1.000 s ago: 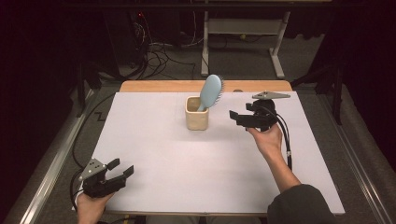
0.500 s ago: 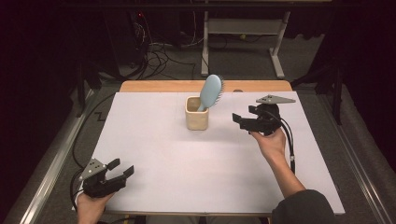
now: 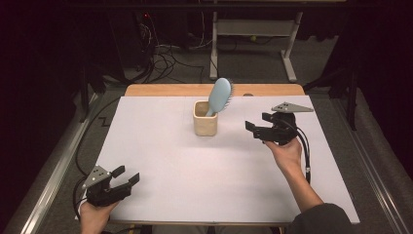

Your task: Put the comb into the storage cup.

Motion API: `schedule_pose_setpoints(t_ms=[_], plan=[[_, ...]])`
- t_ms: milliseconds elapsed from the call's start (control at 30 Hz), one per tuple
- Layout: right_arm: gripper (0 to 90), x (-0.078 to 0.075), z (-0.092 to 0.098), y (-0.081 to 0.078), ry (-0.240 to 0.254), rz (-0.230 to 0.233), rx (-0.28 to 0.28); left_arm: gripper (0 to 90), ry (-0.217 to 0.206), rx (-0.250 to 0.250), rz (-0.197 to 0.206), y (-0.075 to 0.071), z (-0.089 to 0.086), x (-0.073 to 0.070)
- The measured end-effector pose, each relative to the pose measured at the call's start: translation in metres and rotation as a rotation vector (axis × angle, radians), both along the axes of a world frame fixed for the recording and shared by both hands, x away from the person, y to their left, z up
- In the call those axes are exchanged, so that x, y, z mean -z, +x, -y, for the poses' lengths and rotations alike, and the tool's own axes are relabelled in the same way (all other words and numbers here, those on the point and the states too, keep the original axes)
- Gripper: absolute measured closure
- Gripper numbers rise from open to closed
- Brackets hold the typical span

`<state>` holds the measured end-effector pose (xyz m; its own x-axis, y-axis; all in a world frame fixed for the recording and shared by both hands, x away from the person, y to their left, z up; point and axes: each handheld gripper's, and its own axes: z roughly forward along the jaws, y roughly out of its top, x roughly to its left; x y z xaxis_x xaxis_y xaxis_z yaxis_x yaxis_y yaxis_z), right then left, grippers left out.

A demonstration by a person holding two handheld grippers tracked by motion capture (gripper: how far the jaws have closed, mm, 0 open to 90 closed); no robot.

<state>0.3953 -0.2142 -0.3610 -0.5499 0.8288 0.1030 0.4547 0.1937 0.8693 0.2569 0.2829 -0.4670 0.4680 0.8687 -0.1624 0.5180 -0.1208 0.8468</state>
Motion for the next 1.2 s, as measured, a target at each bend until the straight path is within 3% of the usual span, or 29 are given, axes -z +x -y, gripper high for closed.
schedule_pose_setpoints(t_ms=[1200], plan=[[25.4,0.002,0.023,-0.025,0.014,0.025,0.008,33.2,-0.003,-0.003,-0.002,0.000,-0.001,0.000]])
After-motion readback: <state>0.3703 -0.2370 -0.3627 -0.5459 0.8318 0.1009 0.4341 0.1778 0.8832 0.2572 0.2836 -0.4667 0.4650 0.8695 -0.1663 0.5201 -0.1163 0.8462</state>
